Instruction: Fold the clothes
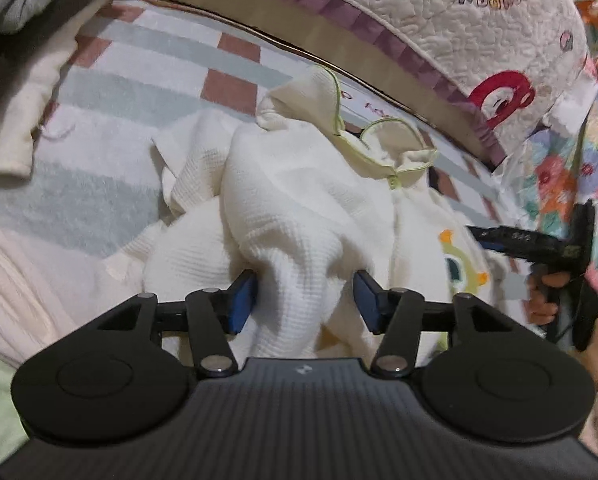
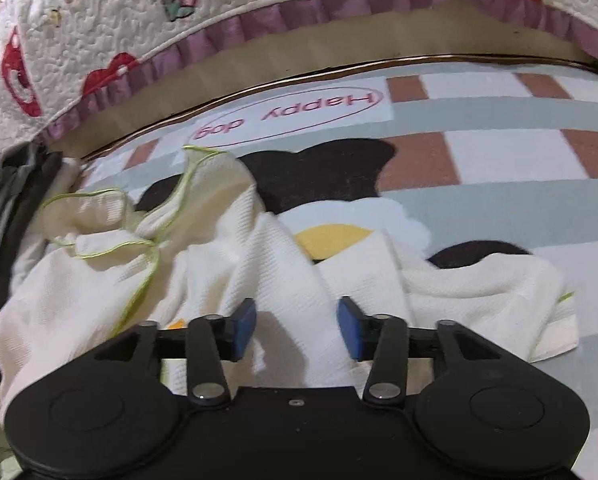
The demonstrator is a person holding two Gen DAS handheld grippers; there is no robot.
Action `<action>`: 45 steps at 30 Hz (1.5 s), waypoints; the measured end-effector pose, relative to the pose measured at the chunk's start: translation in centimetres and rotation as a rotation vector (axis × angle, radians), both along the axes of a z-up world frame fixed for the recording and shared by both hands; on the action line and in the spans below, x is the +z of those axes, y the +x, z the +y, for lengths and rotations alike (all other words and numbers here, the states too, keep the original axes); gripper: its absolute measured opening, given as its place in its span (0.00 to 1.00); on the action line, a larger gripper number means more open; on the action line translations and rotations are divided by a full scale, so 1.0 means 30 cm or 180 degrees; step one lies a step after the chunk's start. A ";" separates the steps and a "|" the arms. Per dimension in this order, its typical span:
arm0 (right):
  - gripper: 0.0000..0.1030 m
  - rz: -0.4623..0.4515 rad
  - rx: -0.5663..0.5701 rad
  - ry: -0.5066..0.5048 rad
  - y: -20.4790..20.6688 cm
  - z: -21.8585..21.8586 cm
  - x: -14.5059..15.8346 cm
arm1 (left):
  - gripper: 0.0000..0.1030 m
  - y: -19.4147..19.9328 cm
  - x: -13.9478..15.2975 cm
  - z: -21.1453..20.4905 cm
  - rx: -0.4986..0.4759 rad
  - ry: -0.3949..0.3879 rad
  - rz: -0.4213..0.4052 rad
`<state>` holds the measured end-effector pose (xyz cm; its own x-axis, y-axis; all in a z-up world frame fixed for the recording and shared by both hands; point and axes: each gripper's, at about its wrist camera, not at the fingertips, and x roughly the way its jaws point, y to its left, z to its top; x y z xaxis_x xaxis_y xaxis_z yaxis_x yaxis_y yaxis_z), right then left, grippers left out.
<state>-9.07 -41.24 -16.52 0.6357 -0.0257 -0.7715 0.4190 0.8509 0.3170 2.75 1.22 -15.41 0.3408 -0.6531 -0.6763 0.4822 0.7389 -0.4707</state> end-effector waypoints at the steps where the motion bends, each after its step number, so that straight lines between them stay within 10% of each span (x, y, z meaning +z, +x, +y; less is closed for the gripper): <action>1: 0.57 0.0010 -0.0015 0.0017 0.000 -0.006 -0.006 | 0.34 -0.008 0.001 -0.002 -0.0010 0.0014 -0.0095; 7: 0.64 0.0109 0.0293 0.0098 0.016 0.036 -0.040 | 0.14 -0.063 0.012 -0.030 -0.0124 0.0342 -0.0556; 8: 0.51 0.0073 0.0376 -0.0005 0.016 0.055 -0.032 | 0.11 -0.067 0.023 -0.035 -0.0112 0.0395 -0.0638; 9: 0.14 0.0031 0.0460 -0.0110 0.016 0.074 -0.024 | 0.10 -0.069 0.041 -0.040 -0.0076 0.0461 -0.0727; 14: 0.06 -0.0861 0.0602 -0.1076 -0.079 0.194 0.169 | 0.08 -0.084 0.174 0.028 0.0434 0.0598 -0.1301; 15: 0.06 -0.1086 0.0560 -0.1175 -0.109 0.204 0.215 | 0.08 -0.086 0.200 0.048 0.0553 0.0598 -0.1393; 19: 0.06 -0.0515 0.0196 -0.1294 -0.070 0.110 0.128 | 0.08 -0.058 0.179 0.107 0.0818 0.0687 -0.1259; 28: 0.12 -0.0490 0.0026 -0.0284 -0.060 0.000 0.074 | 0.11 -0.050 0.064 0.108 0.0682 0.0426 -0.0729; 32: 0.15 -0.0425 0.0015 -0.0008 -0.046 0.004 0.026 | 0.29 -0.013 0.041 0.105 0.0709 0.0404 -0.0484; 38: 0.53 -0.0258 0.0033 -0.0101 0.016 0.019 -0.036 | 0.41 0.059 0.007 0.099 0.0741 0.0447 -0.0352; 40: 0.56 -0.0231 0.0004 -0.0066 0.022 0.006 -0.062 | 0.31 0.072 -0.007 0.097 0.0672 0.0375 -0.0273; 41: 0.56 -0.0269 0.0003 -0.0030 0.021 0.001 -0.067 | 0.06 0.073 -0.009 0.094 0.0625 0.0345 -0.0258; 43: 0.44 -0.0361 0.0068 -0.0053 0.018 0.006 -0.061 | 0.06 0.048 0.018 0.077 0.0594 0.0447 -0.0505; 44: 0.07 -0.0412 0.0139 -0.0118 0.018 0.017 -0.049 | 0.06 0.031 0.042 0.064 0.0588 0.0579 -0.0698; 45: 0.07 -0.0462 0.0211 -0.0184 0.018 0.028 -0.038 | 0.06 0.015 0.073 0.051 0.0577 0.0708 -0.0905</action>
<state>-8.55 -40.41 -17.66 0.7422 -0.0217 -0.6698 0.3148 0.8937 0.3198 3.19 2.75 -13.23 0.6309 -0.4136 -0.6565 0.4225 0.8927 -0.1564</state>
